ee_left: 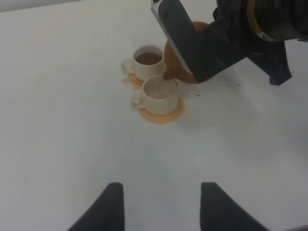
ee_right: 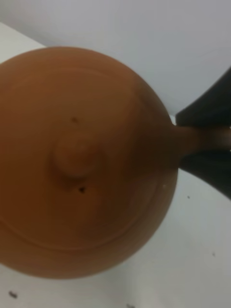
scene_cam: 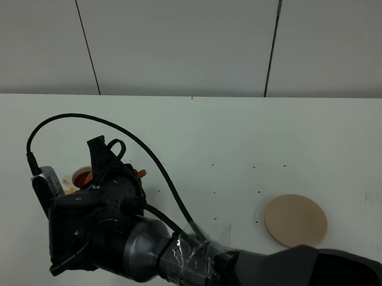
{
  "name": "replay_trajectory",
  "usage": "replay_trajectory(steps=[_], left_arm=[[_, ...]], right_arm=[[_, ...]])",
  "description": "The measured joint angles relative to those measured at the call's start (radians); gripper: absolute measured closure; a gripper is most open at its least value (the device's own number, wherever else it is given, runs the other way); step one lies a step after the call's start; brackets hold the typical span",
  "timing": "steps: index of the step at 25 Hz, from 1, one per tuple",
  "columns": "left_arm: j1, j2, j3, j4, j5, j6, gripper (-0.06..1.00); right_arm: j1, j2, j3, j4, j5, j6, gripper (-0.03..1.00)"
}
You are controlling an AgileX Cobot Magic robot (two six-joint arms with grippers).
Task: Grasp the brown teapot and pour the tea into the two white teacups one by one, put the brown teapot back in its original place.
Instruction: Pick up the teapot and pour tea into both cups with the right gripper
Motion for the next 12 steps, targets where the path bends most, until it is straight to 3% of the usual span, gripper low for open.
replay_trajectory(steps=[12], left_arm=[[0.0, 0.0, 0.0, 0.0, 0.0, 0.0, 0.51]], right_arm=[[0.002, 0.0, 0.0, -0.041, -0.02, -0.055, 0.87]])
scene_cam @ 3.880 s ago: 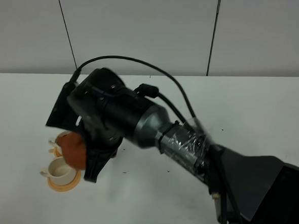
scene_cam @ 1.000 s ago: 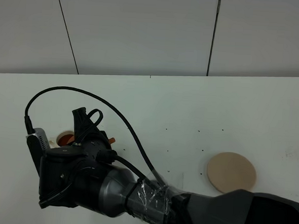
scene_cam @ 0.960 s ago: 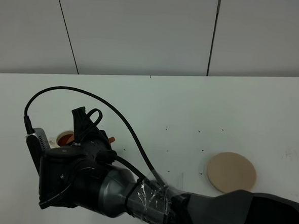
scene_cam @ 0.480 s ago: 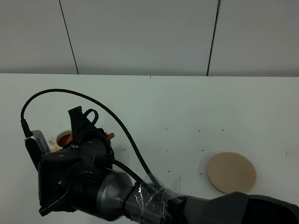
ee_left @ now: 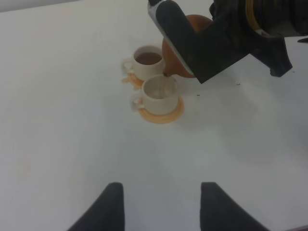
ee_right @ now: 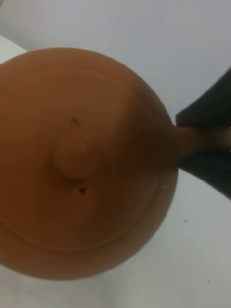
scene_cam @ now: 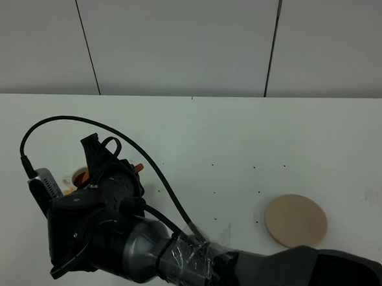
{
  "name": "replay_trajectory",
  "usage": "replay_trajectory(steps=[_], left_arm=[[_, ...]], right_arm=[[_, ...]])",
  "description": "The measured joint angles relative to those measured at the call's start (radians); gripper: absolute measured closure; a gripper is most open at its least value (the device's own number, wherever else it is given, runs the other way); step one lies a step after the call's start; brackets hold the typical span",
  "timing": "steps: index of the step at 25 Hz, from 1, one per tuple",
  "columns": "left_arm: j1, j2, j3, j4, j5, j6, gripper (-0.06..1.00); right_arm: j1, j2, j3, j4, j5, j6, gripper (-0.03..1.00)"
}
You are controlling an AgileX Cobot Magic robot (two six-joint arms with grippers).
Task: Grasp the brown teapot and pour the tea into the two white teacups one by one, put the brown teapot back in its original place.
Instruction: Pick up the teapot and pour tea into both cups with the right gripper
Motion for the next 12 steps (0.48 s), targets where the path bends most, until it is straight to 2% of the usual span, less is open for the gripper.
replay_trajectory(steps=[12], left_arm=[[0.0, 0.0, 0.0, 0.0, 0.0, 0.0, 0.51]], right_arm=[[0.0, 0.0, 0.0, -0.039, -0.031, -0.058, 0.87]])
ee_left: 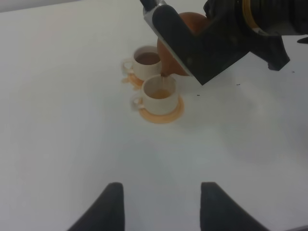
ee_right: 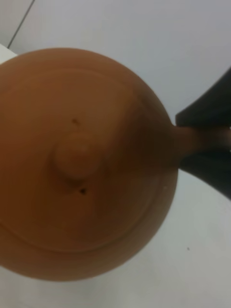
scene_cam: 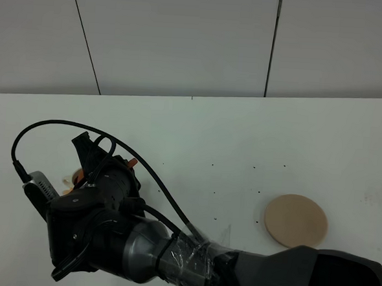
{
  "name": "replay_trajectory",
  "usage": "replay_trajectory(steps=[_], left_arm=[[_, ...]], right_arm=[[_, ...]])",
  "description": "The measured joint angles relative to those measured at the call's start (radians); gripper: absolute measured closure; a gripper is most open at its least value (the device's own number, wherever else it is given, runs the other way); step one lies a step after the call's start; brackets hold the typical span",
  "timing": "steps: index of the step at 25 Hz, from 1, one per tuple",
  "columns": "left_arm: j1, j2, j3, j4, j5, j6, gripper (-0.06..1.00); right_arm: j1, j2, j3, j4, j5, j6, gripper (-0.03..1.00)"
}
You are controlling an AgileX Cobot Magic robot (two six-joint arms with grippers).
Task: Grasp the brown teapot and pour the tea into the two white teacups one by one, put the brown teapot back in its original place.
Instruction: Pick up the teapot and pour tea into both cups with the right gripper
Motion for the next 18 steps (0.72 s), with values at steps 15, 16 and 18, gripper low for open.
replay_trajectory(steps=[15, 16, 18], left_arm=[[0.0, 0.0, 0.0, 0.0, 0.0, 0.0, 0.51], [0.0, 0.0, 0.0, 0.0, 0.0, 0.0, 0.51], [0.0, 0.0, 0.0, 0.0, 0.0, 0.0, 0.51]], right_arm=[[-0.004, 0.0, 0.0, -0.03, -0.023, -0.053, 0.87], [-0.004, 0.0, 0.0, -0.033, -0.024, -0.054, 0.87], [-0.004, 0.0, 0.0, -0.038, -0.026, -0.056, 0.87]])
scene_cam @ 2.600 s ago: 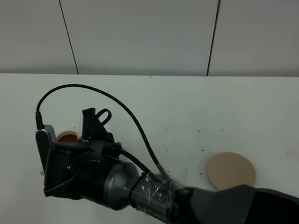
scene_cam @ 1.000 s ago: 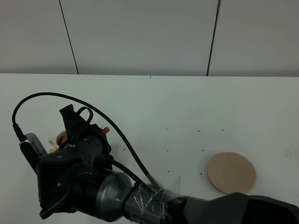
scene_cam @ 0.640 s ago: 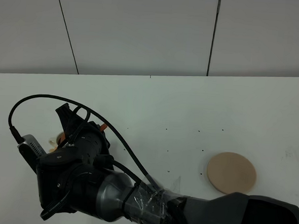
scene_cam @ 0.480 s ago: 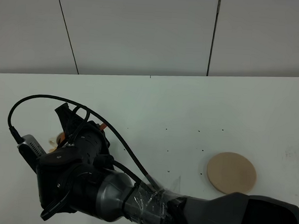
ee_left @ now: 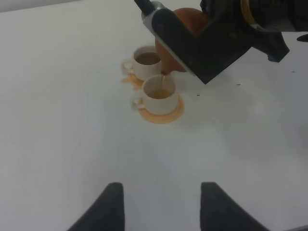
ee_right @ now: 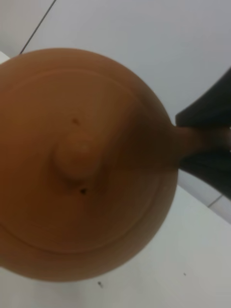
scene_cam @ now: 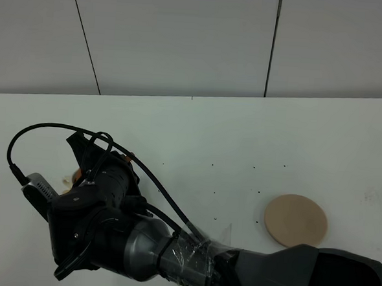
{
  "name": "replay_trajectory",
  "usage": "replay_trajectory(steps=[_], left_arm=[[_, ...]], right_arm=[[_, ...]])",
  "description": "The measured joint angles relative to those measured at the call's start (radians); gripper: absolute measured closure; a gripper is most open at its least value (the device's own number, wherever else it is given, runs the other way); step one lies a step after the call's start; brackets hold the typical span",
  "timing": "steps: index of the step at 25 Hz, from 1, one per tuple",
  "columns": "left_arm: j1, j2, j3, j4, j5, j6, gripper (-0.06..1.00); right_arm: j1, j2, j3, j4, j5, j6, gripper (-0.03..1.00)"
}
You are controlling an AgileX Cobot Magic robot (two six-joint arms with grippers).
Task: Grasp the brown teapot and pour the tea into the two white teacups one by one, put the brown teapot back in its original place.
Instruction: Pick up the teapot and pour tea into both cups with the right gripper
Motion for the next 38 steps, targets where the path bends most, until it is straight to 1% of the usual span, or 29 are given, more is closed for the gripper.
replay_trajectory(steps=[9, 18, 38], left_arm=[[0.0, 0.0, 0.0, 0.0, 0.0, 0.0, 0.51], [0.0, 0.0, 0.0, 0.0, 0.0, 0.0, 0.51], [0.0, 0.0, 0.0, 0.0, 0.0, 0.0, 0.51]], right_arm=[[-0.009, 0.0, 0.0, -0.02, -0.003, -0.03, 0.87], [-0.009, 0.0, 0.0, -0.052, -0.006, -0.034, 0.87], [-0.009, 0.0, 0.0, -0.075, -0.022, -0.057, 0.87]])
